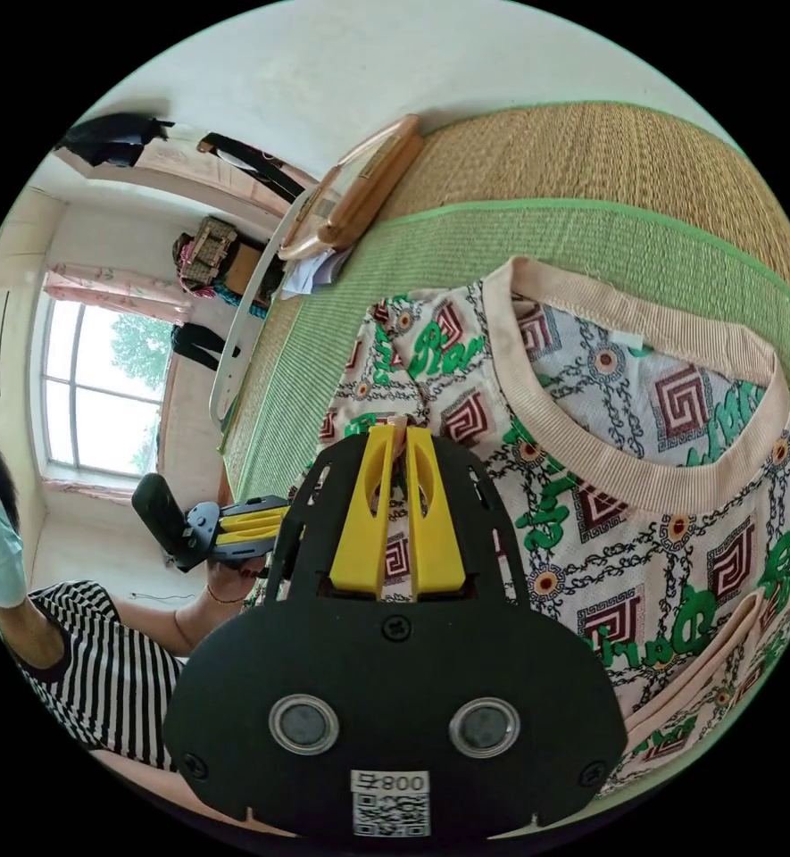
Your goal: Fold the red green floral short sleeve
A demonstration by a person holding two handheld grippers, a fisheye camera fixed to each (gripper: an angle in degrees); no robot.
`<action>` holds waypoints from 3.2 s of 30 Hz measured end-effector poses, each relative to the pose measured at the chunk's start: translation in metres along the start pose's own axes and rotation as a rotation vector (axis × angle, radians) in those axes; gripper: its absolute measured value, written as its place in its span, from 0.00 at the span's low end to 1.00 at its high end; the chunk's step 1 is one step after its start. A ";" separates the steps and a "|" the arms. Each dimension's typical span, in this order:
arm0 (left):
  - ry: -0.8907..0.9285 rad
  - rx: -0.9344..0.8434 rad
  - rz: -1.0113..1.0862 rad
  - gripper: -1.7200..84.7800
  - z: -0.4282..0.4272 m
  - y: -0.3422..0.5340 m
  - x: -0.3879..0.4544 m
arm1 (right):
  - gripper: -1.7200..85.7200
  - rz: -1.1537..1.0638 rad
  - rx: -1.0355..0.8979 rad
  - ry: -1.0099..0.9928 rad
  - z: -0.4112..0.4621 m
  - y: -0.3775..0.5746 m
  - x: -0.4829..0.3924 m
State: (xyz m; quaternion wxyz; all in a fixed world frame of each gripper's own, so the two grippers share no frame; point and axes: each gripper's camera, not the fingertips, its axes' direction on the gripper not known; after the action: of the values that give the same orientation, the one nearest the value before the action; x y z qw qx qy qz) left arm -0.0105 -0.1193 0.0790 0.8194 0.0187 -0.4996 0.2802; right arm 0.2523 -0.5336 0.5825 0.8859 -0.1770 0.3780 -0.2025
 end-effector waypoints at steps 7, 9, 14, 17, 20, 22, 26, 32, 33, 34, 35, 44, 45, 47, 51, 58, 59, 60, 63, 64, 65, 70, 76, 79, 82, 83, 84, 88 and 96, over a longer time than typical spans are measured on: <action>0.032 -0.008 0.004 0.06 0.004 -0.008 0.008 | 0.05 -0.003 -0.015 -0.017 -0.009 0.001 0.018; 0.033 -0.011 0.009 0.07 0.005 -0.010 0.010 | 0.05 -0.006 -0.024 -0.023 -0.013 0.002 0.022; 0.044 -0.001 0.007 0.09 0.007 -0.016 0.013 | 0.05 0.001 -0.042 -0.035 -0.021 0.007 0.029; 0.047 0.000 0.005 0.09 0.007 -0.021 0.014 | 0.05 0.009 -0.050 -0.021 -0.029 0.009 0.030; 0.077 0.012 -0.009 0.10 0.004 -0.024 0.014 | 0.04 -0.010 -0.040 -0.028 -0.039 0.013 0.025; 0.121 0.057 -0.013 0.11 -0.005 -0.025 0.013 | 0.04 -0.022 -0.030 -0.004 -0.045 0.015 0.018; 0.105 0.114 -0.023 0.10 -0.016 -0.028 0.010 | 0.03 -0.128 0.054 -0.019 -0.047 0.009 -0.018; -0.024 0.029 -0.060 0.07 0.004 -0.049 -0.004 | 0.02 -0.231 -0.015 0.152 0.015 -0.042 -0.066; -0.053 0.017 -0.061 0.06 0.007 -0.051 -0.006 | 0.02 -0.248 -0.022 0.206 0.027 -0.050 -0.075; -0.061 0.029 -0.060 0.05 0.007 -0.053 -0.007 | 0.02 -0.259 -0.025 0.236 0.033 -0.053 -0.079; -0.062 0.032 -0.062 0.05 0.007 -0.055 -0.008 | 0.02 -0.271 -0.030 0.306 0.044 -0.057 -0.086; -0.050 0.066 -0.106 0.03 0.009 -0.072 -0.020 | 0.02 -0.352 -0.028 0.395 0.075 -0.067 -0.118; -0.049 0.069 -0.107 0.02 0.009 -0.074 -0.020 | 0.02 -0.366 -0.023 0.399 0.075 -0.064 -0.120; -0.049 0.068 -0.109 0.02 0.010 -0.078 -0.020 | 0.02 -0.373 -0.003 0.382 0.073 -0.059 -0.119; -0.008 0.127 -0.092 0.02 0.000 -0.084 -0.015 | 0.02 -0.321 -0.032 0.308 0.064 -0.062 -0.117; -0.026 0.079 -0.128 0.02 0.015 -0.105 -0.026 | 0.02 -0.325 -0.013 0.369 0.065 -0.070 -0.124; -0.021 0.073 -0.129 0.02 0.015 -0.106 -0.027 | 0.02 -0.307 -0.021 0.353 0.063 -0.074 -0.123; -0.028 0.069 -0.132 0.02 0.014 -0.109 -0.028 | 0.02 -0.302 -0.026 0.350 0.060 -0.076 -0.123; -0.060 0.073 -0.119 0.02 0.010 -0.115 -0.024 | 0.02 -0.322 0.007 0.376 0.050 -0.067 -0.133; -0.070 0.073 -0.118 0.02 0.010 -0.116 -0.024 | 0.02 -0.326 0.018 0.365 0.046 -0.063 -0.135; -0.070 0.070 -0.118 0.02 0.011 -0.117 -0.024 | 0.02 -0.334 0.037 0.327 0.038 -0.053 -0.139; -0.033 0.077 -0.133 0.02 0.012 -0.127 -0.029 | 0.02 -0.347 0.010 0.239 0.039 -0.010 -0.149; -0.034 0.044 -0.121 0.02 0.011 -0.142 -0.027 | 0.02 -0.282 -0.043 0.216 0.048 -0.016 -0.142; 0.029 0.062 -0.103 0.02 0.000 -0.142 -0.025 | 0.02 -0.284 -0.006 0.244 0.024 -0.005 -0.151; 0.055 0.064 -0.081 0.02 -0.013 -0.134 -0.019 | 0.02 -0.263 0.035 0.228 -0.014 0.026 -0.150; 0.059 0.060 -0.080 0.02 -0.015 -0.132 -0.018 | 0.02 -0.236 0.044 0.236 -0.030 0.044 -0.146; 0.070 0.046 -0.084 0.02 -0.018 -0.126 -0.016 | 0.02 -0.201 0.046 0.258 -0.046 0.065 -0.140; 0.074 0.015 -0.077 0.02 -0.025 -0.116 -0.005 | 0.02 -0.055 0.087 0.369 -0.097 0.134 -0.111; -0.009 0.011 0.007 0.04 -0.011 -0.195 -0.008 | 0.03 0.197 0.208 0.503 -0.198 0.180 -0.041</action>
State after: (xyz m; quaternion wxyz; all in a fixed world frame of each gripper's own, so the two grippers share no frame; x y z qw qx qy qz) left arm 0.0887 -0.2838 0.1158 0.8161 0.0228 -0.5018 0.2858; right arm 0.1203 -0.3911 0.3945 0.7931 0.0083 0.5783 -0.1907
